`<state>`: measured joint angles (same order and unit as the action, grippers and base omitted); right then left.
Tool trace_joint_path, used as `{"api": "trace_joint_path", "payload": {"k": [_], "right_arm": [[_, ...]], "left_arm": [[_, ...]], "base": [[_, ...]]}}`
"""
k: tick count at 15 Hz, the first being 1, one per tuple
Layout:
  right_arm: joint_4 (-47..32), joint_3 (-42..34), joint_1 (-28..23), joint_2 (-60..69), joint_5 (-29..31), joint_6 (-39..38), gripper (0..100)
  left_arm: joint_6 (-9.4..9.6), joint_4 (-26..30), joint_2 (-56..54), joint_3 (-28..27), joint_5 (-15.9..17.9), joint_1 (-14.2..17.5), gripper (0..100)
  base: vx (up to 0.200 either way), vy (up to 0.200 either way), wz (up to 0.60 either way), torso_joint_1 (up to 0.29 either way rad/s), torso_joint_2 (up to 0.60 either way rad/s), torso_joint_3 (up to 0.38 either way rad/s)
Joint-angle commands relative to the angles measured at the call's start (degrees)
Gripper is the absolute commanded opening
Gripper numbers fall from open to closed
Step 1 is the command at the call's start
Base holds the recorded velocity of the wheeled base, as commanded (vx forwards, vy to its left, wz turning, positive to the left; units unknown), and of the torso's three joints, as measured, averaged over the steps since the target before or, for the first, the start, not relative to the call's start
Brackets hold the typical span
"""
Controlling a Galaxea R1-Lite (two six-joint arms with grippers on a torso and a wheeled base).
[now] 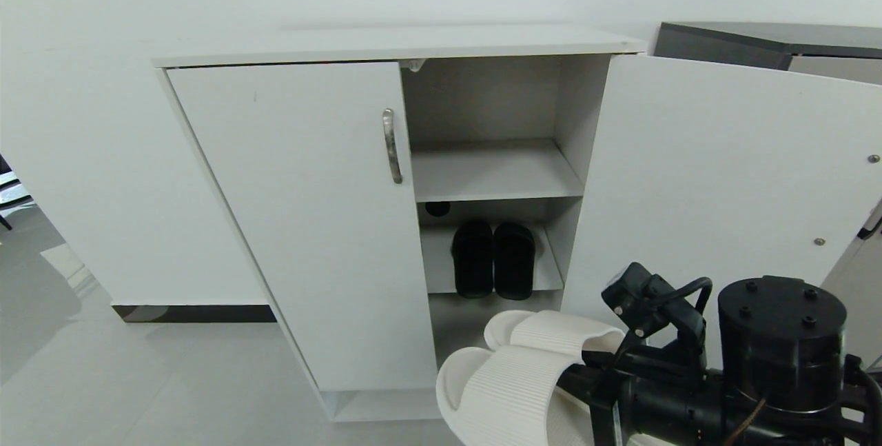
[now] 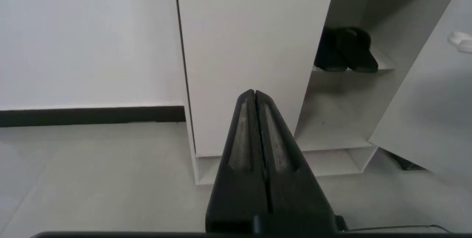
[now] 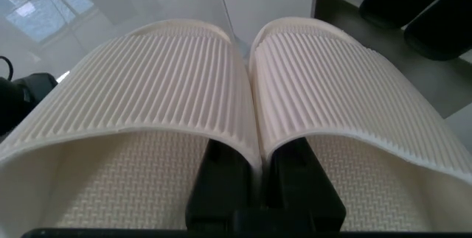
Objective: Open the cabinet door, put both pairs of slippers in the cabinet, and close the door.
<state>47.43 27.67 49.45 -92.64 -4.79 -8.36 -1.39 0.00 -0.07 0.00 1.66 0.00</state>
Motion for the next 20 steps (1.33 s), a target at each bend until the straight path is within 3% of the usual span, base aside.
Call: {"api": "trace_joint_path", "payload": {"k": [1, 3, 6, 8, 9, 11, 13, 16, 20], "right_arm": [[0.2, -0.34, 0.21, 0.09, 0.04, 0.01, 0], [2.93, 1.24, -0.23, -0.09, 0.48, -0.34, 0], [-25.46, 30.77, 1.88, -6.15, 17.1, -13.52, 0], [-48.22, 48.88, 4.52, -8.79, 23.34, -24.51, 0], [-52.88, 52.75, 4.7, -9.84, 25.27, -25.56, 0], [-50.07, 53.8, 4.96, -12.92, 33.36, -24.95, 0], [-42.16, 51.69, 6.45, -14.85, 41.0, -23.45, 0], [-31.53, 46.42, 7.95, -15.03, 45.66, -15.37, 0], [-11.13, 35.7, 7.77, -15.47, 49.79, -0.69, 0]], "left_arm": [[-0.02, 0.0, 0.07, 0.0, 0.01, 0.0, 0], [0.07, 0.0, 0.07, 0.0, 0.1, 0.0, 0], [0.07, 0.0, 0.07, 0.0, 0.1, 0.0, 0], [0.16, 0.0, 0.07, 0.0, 0.1, 0.0, 0], [0.16, 0.0, 0.07, 0.0, 0.1, 0.0, 0], [0.16, 0.0, 0.07, 0.0, 0.19, 0.0, 0], [0.25, 0.0, 0.07, 0.0, 0.19, 0.0, 0], [0.07, 0.0, 0.07, 0.0, 0.19, 0.0, 0], [-0.02, 0.0, 0.07, 0.0, 0.1, 0.0, 0]], "base": [[0.0, 0.0, 0.0, 0.0, 0.0, 0.0], [0.0, 0.0, 0.0, 0.0, 0.0, 0.0], [0.0, 0.0, 0.0, 0.0, 0.0, 0.0], [0.0, 0.0, 0.0, 0.0, 0.0, 0.0], [0.0, 0.0, 0.0, 0.0, 0.0, 0.0], [0.0, 0.0, 0.0, 0.0, 0.0, 0.0], [0.0, 0.0, 0.0, 0.0, 0.0, 0.0], [0.0, 0.0, 0.0, 0.0, 0.0, 0.0], [0.0, 0.0, 0.0, 0.0, 0.0, 0.0]]}}
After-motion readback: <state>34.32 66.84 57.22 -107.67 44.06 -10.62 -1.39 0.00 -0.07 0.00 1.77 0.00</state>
